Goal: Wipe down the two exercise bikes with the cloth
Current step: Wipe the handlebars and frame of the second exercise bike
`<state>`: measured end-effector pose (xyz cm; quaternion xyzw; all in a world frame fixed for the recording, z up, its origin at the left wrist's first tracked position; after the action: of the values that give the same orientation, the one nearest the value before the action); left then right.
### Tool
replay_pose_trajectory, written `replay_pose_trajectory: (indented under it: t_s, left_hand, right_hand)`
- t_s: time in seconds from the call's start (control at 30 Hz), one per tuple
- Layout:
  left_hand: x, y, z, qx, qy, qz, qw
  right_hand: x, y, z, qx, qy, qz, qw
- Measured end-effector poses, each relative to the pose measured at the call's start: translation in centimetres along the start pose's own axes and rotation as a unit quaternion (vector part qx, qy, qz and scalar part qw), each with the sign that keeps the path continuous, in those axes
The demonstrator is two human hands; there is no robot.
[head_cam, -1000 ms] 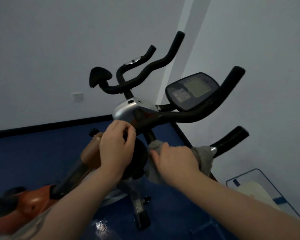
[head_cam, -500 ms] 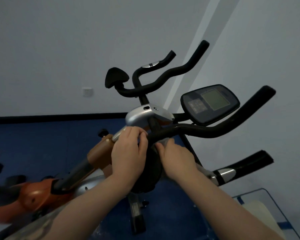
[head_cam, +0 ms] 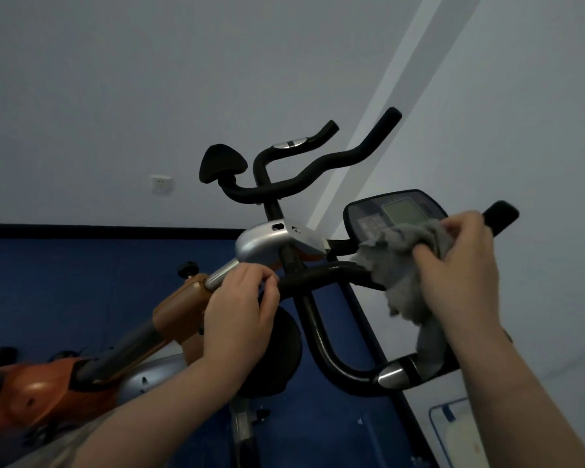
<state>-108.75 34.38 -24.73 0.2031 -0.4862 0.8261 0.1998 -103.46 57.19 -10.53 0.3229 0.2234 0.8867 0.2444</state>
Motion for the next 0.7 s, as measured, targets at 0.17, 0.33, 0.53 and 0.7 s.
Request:
replay_pose_trajectory:
  t_s: [0.17, 0.33, 0.53, 0.7]
  left_hand:
    - [-0.1, 0.0, 0.1, -0.005, 0.010, 0.003, 1.000]
    - [0.1, -0.2, 0.1, -0.008, 0.018, -0.007, 1.000]
    - [0.1, -0.2, 0.0, -0.014, 0.022, -0.008, 1.000]
    - [-0.2, -0.2, 0.1, -0.031, 0.022, -0.016, 0.999]
  right_hand:
    - [-4.1, 0.6, -6.6, -0.088, 0.119, 0.033, 0.988]
    - [-3.2, -1.0, -5.4, -0.098, 0.100, 0.041, 0.989]
    - [-6.9, 2.0, -9.0, -0.112, 0.083, 0.050, 0.989]
    - [-6.0, 1.7, -9.1, 0.029, 0.166, 0.059, 0.984]
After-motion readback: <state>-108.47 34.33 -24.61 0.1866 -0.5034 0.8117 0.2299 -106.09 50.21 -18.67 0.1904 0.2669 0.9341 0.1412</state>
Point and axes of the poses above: each hand's wrist, its own x-axis towards the middle knuckle, its own z-axis out of the back of the hand, y = z × x, the point moved 5 cm from there along x, towards the middle knuckle, and after that the axes turned 8 degrees about -z, right-handed, at the moved point
